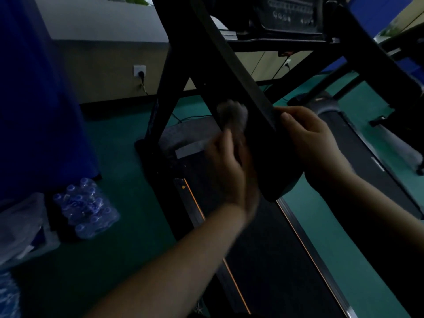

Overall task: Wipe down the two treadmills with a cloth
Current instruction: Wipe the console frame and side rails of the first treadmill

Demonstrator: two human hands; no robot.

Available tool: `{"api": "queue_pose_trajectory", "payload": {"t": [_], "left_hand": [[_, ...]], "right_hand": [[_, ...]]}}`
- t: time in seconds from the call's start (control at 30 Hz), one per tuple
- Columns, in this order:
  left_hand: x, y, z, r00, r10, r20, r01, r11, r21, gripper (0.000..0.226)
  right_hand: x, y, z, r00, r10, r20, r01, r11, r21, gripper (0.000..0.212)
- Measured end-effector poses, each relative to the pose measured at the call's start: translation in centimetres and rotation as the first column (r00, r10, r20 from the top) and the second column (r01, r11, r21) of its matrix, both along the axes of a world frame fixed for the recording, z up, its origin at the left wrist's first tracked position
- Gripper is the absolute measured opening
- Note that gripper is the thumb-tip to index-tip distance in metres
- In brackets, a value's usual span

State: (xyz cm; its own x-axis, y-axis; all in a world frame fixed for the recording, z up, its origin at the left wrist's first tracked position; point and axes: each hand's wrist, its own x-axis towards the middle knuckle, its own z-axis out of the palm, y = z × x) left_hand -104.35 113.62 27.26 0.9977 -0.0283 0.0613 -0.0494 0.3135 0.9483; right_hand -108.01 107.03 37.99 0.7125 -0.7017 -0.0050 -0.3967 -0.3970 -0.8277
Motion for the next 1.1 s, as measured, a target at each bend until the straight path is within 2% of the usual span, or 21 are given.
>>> {"api": "queue_pose_trajectory", "payload": {"t": [0.07,0.13,0.17,0.27,0.33,0.43,0.53,0.57,0.6,0.67,0.77,0.87,0.97,1.1], "left_hand": [[-4.8,1.4,0.0,0.99,-0.064,0.129,0.056,0.996,0.065,0.04],[-3.5,1.0,-0.6,0.978,-0.071,0.195,0.045,0.989,0.138,0.041],[-0.6,0.4,-0.5,0.98,-0.05,0.192,0.023,0.99,0.141,0.04],[8.7,-0.7,0.2,1.0,-0.007,0.0,0.007,0.996,0.089,0.038],[10.8,-1.2,-0.6,1.0,0.006,-0.009,-0.005,0.997,0.076,0.039],[5.9,-0.7,-0.7,1.0,-0.023,0.001,0.023,0.998,0.063,0.036],[1.9,0.0,-1.0,0.99,-0.074,0.124,0.062,0.994,0.095,0.033],[3.1,-0.5,-1.1,0.983,-0.045,0.18,0.023,0.993,0.12,0.031],[5.3,-1.0,-0.9,0.985,-0.021,0.169,-0.004,0.989,0.146,0.03],[10.7,-1.3,0.2,0.997,0.009,0.08,-0.018,0.995,0.102,0.037],[16.6,-1.9,0.5,0.999,-0.007,0.038,0.003,0.994,0.111,0.035],[15.6,-1.6,0.4,0.999,0.02,0.034,-0.023,0.995,0.093,0.035],[11.7,-1.4,0.0,0.993,0.007,0.122,-0.028,0.985,0.168,0.045],[14.5,-2.2,1.6,0.991,-0.007,0.133,-0.011,0.991,0.13,0.043]], "right_hand": [[0.4,-0.5,0.3,0.998,0.027,-0.053,-0.029,0.999,-0.035,0.014],[1.4,-1.0,0.9,0.989,0.069,-0.133,-0.084,0.99,-0.113,0.016],[2.1,-1.0,1.2,0.98,0.09,-0.178,-0.118,0.981,-0.154,0.021],[4.3,-0.8,1.6,0.968,0.103,-0.231,-0.158,0.959,-0.235,0.031],[5.3,-0.7,1.3,0.966,0.094,-0.243,-0.159,0.951,-0.266,0.031],[5.7,-0.7,0.9,0.963,0.087,-0.254,-0.16,0.945,-0.284,0.03],[5.7,-0.8,0.8,0.967,0.074,-0.244,-0.161,0.919,-0.359,0.027],[5.7,-0.8,0.7,0.965,0.074,-0.251,-0.165,0.916,-0.365,0.026],[5.7,-0.8,0.7,0.963,0.079,-0.259,-0.171,0.918,-0.358,0.025],[5.7,-0.9,0.7,0.961,0.088,-0.261,-0.177,0.924,-0.34,0.02],[5.7,-1.0,0.6,0.961,0.083,-0.263,-0.175,0.92,-0.349,0.015],[5.7,-1.1,0.5,0.962,0.079,-0.261,-0.17,0.922,-0.347,0.015],[5.7,-1.0,0.4,0.961,0.074,-0.266,-0.164,0.928,-0.335,0.016],[5.7,-0.9,0.5,0.959,0.075,-0.273,-0.169,0.924,-0.342,0.016]]}}
